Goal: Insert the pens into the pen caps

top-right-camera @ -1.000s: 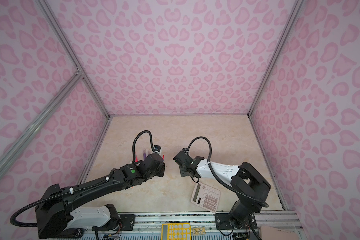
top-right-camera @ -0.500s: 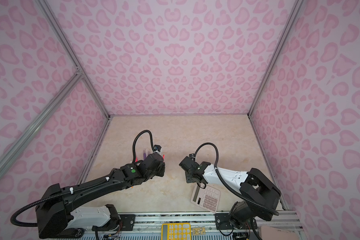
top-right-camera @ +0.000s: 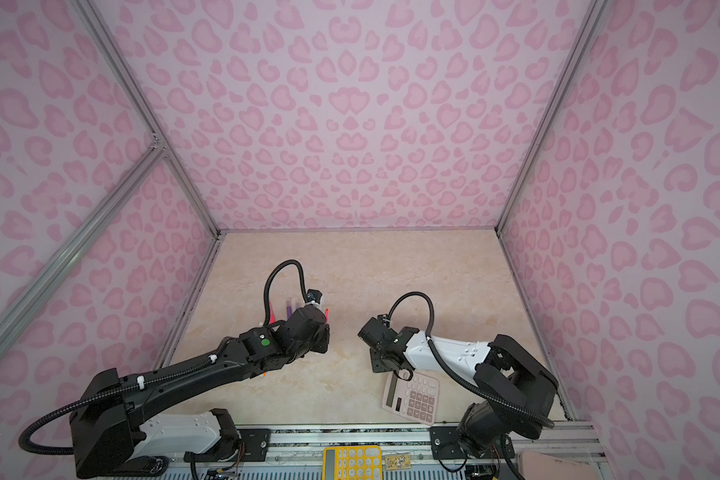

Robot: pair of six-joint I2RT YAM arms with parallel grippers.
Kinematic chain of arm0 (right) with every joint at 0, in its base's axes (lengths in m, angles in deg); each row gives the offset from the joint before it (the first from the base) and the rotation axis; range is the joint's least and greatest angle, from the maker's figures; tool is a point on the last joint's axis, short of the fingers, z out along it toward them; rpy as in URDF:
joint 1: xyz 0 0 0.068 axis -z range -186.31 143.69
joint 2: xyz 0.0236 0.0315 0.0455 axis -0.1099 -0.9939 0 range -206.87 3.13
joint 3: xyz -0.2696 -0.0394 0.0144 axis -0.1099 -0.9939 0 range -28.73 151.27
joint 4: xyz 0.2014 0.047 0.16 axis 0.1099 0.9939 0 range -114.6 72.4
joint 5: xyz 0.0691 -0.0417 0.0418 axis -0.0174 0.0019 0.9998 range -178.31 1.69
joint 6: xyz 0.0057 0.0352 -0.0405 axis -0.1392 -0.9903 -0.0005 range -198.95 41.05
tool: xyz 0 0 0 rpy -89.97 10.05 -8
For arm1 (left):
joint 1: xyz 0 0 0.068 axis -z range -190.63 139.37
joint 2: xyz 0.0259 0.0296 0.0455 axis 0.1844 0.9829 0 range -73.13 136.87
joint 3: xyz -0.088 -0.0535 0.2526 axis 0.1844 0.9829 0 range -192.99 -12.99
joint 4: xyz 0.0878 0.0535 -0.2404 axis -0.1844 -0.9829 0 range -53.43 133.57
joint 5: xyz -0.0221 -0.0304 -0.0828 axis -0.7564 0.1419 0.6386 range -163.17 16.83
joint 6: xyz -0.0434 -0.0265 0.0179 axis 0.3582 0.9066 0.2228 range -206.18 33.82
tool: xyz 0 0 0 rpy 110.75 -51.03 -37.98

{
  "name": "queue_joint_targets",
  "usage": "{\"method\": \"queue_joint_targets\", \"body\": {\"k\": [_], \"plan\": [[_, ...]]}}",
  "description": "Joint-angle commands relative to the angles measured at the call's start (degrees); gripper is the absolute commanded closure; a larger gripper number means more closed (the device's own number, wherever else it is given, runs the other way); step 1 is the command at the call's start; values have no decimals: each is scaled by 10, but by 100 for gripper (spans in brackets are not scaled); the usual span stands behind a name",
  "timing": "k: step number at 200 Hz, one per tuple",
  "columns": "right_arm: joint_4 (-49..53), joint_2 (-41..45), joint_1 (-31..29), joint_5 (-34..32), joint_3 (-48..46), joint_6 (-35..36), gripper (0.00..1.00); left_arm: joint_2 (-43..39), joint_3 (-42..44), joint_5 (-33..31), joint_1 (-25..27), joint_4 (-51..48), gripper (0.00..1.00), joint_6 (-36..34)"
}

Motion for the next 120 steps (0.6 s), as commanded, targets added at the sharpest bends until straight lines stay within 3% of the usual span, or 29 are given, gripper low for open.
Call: {"method": "queue_joint_targets", "body": {"k": [1, 66, 120], "plan": [[-9, -16, -6, 4, 7, -3, 58, -4, -3, 1, -1, 4, 97, 4], [3, -49, -8, -34, 15, -6, 64, 1, -4, 6, -1, 5, 97, 4], [17, -68, -20, -55, 25, -11, 77, -2, -1, 8, -1, 8, 97, 3]]}}
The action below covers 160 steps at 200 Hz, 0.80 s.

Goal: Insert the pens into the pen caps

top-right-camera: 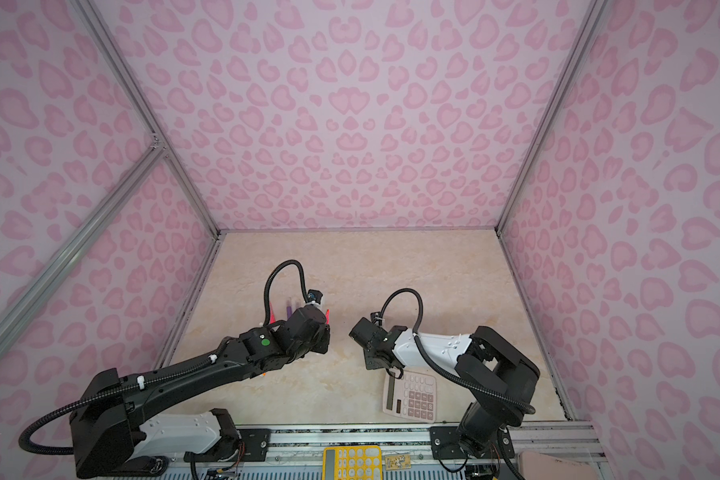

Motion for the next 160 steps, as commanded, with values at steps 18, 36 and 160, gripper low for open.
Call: {"method": "queue_joint_targets", "body": {"k": [18, 36, 160], "plan": [[41, -1, -6, -14, -9, -11, 81, -8, 5, 9, -1, 19, 97, -1], [38, 13, -6, -21, -12, -13, 82, -20, 18, 37, 0, 47, 97, -12], [-46, -55, 51, -13, 72, 18, 90, 30, 34, 172, -8, 145, 97, -30]]}}
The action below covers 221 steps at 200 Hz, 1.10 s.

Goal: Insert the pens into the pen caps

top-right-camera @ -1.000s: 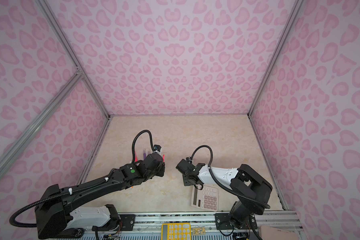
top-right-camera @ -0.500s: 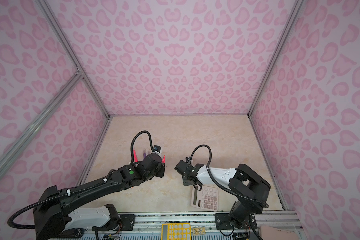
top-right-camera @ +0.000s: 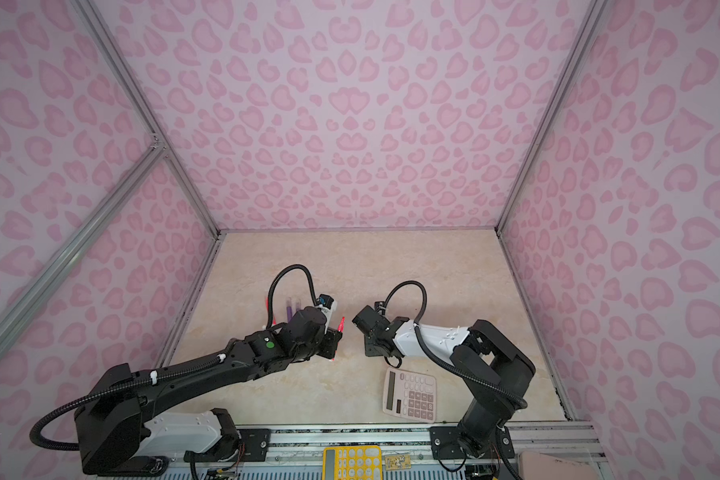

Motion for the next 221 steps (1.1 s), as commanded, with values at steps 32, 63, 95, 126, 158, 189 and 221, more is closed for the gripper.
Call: {"method": "queue_joint_targets", "body": {"k": [32, 63, 95, 126, 158, 189, 221], "plan": [[21, -14, 1, -43, 43, 22, 77, 5, -3, 30, 0, 38, 97, -10], [55, 43, -8, -61, 15, 26, 55, -15, 4, 6, -1, 35, 97, -8], [73, 107, -10, -7, -44, 29, 54, -43, 18, -50, 0, 23, 97, 10], [88, 143, -19, 28, -72, 30, 54, -67, 29, -90, -4, 10, 97, 25], [84, 131, -26, 41, -85, 30, 55, -85, 32, -95, -5, 3, 97, 24], [80, 99, -48, 35, -80, 23, 57, -97, 35, -103, -5, 1, 97, 21], [77, 89, -55, 31, -81, 20, 69, -100, 35, -106, -5, 1, 97, 20]]}}
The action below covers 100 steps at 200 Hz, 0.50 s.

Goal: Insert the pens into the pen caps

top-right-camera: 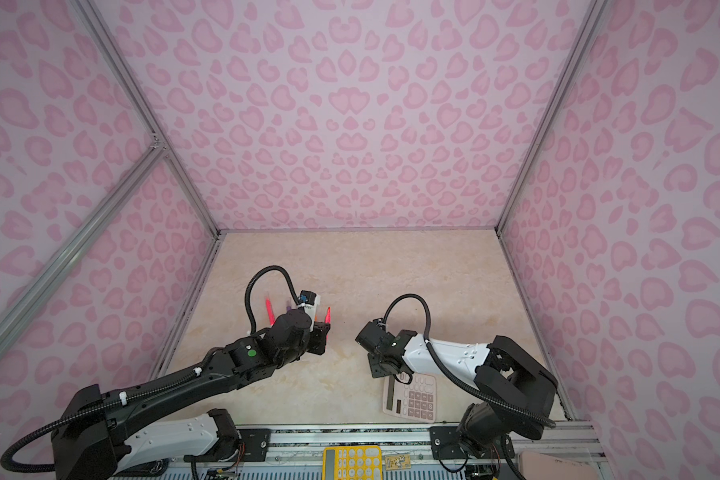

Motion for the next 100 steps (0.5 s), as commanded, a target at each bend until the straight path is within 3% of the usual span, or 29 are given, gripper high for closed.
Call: {"method": "queue_joint_targets", "body": {"k": [1, 16, 42, 100], "plan": [[-2, -7, -4, -5, 0, -8, 69, -4, 2, -13, -1, 2, 97, 3], [-2, -8, -6, -7, 0, -9, 79, -4, 2, -13, -1, 2, 97, 2], [-9, -18, -5, -19, 3, -12, 85, -1, 0, -8, -1, 3, 97, 3], [-59, -85, 36, -37, 66, 1, 88, 1, 3, 29, -1, 22, 97, -6]]}}
